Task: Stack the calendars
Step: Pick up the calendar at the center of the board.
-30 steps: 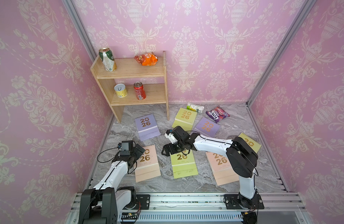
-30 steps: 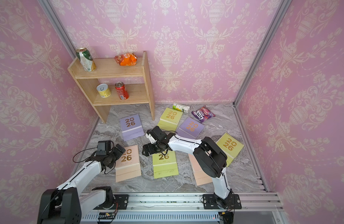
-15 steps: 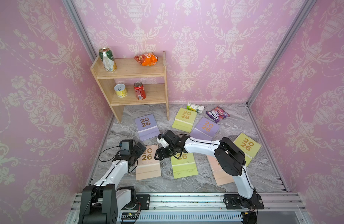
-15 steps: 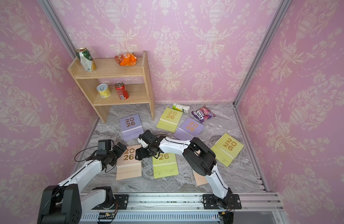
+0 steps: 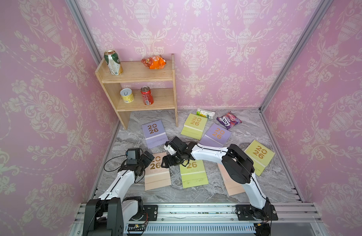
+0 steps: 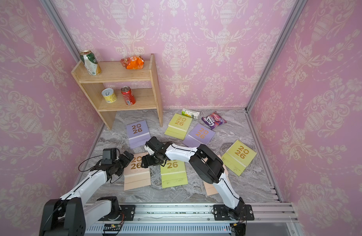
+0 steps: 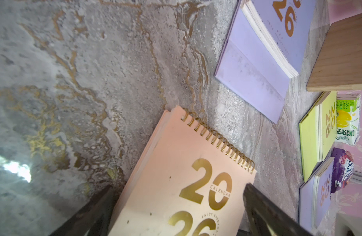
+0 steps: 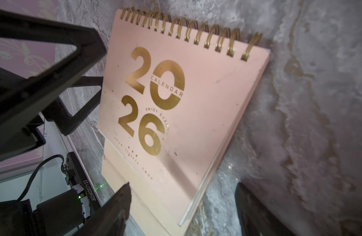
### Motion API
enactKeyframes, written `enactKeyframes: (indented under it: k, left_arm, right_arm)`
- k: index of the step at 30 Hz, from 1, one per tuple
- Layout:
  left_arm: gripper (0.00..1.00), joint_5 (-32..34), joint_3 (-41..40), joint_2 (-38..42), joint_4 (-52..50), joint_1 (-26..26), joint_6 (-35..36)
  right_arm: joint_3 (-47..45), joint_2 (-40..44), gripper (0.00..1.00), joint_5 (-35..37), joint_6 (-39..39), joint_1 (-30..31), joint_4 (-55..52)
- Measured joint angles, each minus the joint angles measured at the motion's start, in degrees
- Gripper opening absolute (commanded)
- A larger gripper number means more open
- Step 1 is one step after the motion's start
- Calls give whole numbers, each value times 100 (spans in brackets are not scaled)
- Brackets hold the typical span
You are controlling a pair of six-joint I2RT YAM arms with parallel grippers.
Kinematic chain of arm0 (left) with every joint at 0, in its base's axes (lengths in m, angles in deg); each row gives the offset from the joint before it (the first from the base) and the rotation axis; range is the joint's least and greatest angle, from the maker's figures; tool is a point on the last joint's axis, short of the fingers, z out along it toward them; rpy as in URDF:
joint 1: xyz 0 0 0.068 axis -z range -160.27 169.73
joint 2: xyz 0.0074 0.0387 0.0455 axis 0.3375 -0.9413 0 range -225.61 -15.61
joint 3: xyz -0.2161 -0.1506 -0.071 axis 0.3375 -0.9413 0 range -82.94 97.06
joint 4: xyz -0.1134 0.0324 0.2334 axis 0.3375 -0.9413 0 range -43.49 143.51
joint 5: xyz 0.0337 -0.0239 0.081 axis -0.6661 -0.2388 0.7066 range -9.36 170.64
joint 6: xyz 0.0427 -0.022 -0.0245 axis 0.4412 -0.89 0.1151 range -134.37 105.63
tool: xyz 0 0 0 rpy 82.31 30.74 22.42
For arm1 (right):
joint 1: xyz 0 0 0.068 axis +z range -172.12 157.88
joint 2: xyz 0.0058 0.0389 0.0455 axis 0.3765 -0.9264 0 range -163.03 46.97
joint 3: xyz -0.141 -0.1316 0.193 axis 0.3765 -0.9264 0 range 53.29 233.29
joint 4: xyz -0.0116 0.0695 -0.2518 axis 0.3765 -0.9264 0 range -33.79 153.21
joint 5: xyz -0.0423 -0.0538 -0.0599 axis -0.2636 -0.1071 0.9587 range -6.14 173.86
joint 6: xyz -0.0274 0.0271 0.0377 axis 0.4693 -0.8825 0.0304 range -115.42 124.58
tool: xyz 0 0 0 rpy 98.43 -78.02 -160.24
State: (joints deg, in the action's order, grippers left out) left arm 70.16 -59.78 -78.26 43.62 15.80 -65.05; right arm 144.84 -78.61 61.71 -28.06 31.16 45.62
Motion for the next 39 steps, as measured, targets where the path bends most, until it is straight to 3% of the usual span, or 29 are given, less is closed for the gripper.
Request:
enactKeyframes:
  k: [14,25,39]
  left_arm:
    - [96,-282,-83,37,157,2,-4]
    - [95,-426,-116,24,262,0,-4]
    - [95,-575,-146,-2,402,-4,-4]
  right_arm:
    - [31,-92,76,-304,-195,-72,192]
    - [-511,17,72,-741,-494,-306,1093]
    - [-960,372,66,-835,-623,-334,1443]
